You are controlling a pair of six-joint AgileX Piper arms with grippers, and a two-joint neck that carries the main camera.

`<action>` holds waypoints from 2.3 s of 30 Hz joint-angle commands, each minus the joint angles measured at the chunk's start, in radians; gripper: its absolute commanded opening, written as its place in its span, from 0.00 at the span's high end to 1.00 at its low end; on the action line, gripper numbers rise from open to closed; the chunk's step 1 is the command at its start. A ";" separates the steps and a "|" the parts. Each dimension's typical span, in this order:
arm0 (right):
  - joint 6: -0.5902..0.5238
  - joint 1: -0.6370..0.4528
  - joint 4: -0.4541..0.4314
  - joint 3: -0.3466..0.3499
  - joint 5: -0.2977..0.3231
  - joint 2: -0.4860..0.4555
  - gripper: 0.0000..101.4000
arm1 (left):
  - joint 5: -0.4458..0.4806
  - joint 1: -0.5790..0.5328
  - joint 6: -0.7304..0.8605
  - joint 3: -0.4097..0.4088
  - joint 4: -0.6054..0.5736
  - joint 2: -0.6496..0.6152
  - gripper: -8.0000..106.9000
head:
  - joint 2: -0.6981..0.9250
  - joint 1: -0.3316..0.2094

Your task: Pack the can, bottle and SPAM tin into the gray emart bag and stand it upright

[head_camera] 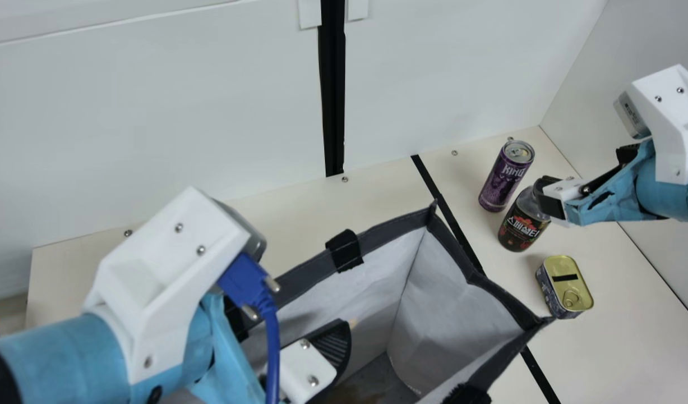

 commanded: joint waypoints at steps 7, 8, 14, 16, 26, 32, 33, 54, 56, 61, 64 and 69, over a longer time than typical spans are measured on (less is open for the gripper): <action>0.000 0.000 0.000 0.000 0.000 0.000 0.06 | 0.000 0.000 -0.001 0.013 -0.006 0.016 0.55 | -0.002 -0.023; 0.000 0.000 0.000 0.000 0.000 0.000 0.06 | 0.000 0.000 -0.002 0.014 -0.007 0.017 0.61 | -0.002 -0.023; 0.000 0.000 0.000 0.000 0.000 0.000 0.06 | 0.000 -0.003 -0.035 0.040 0.021 0.013 0.96 | -0.002 -0.023; 0.000 0.000 0.000 0.000 0.000 0.000 0.06 | 0.000 -0.004 -0.052 0.049 0.033 0.009 1.00 | -0.002 -0.023; 0.000 0.000 0.000 0.000 0.000 0.000 0.06 | 0.000 0.018 -0.145 0.075 0.108 -0.027 1.00 | -0.002 -0.023; 0.000 0.000 0.000 0.000 0.000 0.000 0.06 | 0.000 0.044 -0.214 0.075 0.189 -0.056 1.00 | -0.002 -0.023; 0.000 0.000 0.000 0.000 0.000 0.000 0.06 | 0.000 0.049 -0.226 0.075 0.205 -0.061 1.00 | -0.002 -0.023; 0.000 0.000 0.000 0.000 0.000 0.000 0.06 | 0.000 0.112 -0.468 0.059 0.601 -0.143 1.00 | -0.002 -0.023; 0.000 0.000 0.000 0.000 0.000 0.000 0.06 | 0.000 0.108 -0.491 0.062 0.651 -0.146 1.00 | -0.002 -0.023; 0.000 0.000 0.000 0.000 0.000 0.000 0.06 | 0.000 0.092 -0.554 0.078 0.787 -0.150 1.00 | -0.002 -0.023; 0.000 0.000 0.000 0.000 0.000 0.000 0.06 | 0.000 0.074 -0.594 0.095 0.872 -0.149 1.00 | -0.002 -0.023; 0.000 0.000 0.000 0.000 0.000 0.000 0.06 | 0.000 0.038 -0.666 0.137 0.998 -0.147 1.00 | -0.002 -0.023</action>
